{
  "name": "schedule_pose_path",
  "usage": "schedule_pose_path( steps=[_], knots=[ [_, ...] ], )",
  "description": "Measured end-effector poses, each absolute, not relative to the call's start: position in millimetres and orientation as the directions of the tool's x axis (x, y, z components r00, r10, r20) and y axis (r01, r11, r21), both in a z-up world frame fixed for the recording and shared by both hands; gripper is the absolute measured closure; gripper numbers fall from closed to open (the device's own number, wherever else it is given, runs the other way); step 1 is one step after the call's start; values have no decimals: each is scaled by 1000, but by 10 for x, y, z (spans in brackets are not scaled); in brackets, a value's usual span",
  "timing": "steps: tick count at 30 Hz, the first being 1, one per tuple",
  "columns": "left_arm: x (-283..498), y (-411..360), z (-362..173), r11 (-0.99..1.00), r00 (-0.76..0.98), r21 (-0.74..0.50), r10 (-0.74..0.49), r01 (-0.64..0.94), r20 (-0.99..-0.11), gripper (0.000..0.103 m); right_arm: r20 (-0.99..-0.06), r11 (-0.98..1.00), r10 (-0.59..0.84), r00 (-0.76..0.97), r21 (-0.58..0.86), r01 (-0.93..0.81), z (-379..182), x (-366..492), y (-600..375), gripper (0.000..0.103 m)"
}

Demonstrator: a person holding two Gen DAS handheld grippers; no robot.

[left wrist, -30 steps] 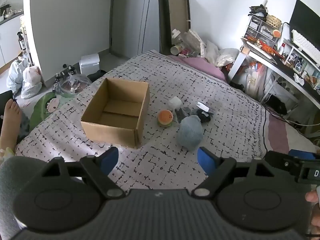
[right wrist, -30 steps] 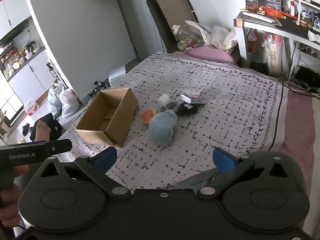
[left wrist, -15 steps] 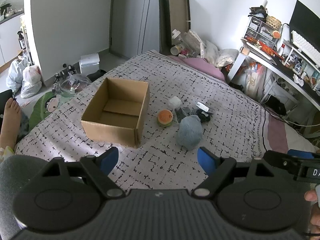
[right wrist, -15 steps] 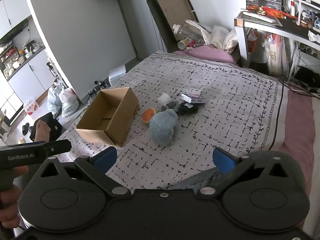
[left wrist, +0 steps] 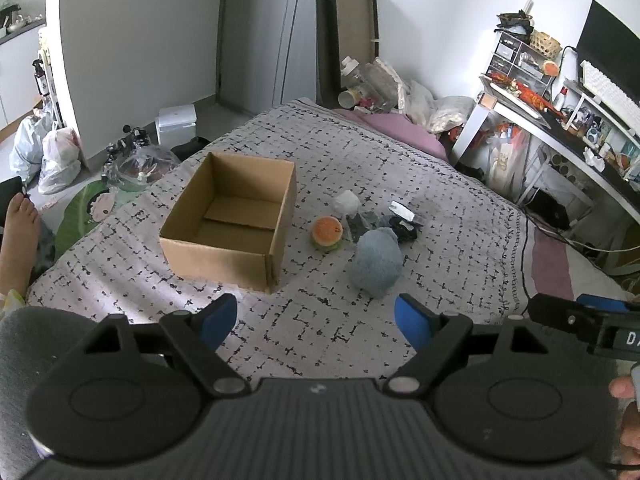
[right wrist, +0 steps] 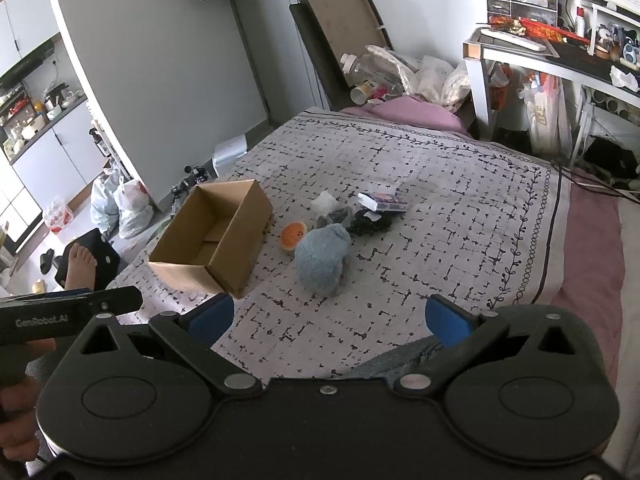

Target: Organize soft objects

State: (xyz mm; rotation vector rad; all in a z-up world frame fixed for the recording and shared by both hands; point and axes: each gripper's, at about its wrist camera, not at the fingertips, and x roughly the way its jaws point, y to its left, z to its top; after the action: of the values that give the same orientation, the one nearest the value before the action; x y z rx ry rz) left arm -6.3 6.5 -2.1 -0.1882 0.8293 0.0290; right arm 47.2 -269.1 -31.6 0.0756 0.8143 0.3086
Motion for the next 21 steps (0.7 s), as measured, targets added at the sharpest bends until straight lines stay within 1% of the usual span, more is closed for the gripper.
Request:
schedule_pose_path(
  steps=[21],
  knots=[
    [-54,83,-27,982,672,-159,-52,-99,-738,18,-701,953,300,647,184,-242,-300,462,-2676,0]
  ],
)
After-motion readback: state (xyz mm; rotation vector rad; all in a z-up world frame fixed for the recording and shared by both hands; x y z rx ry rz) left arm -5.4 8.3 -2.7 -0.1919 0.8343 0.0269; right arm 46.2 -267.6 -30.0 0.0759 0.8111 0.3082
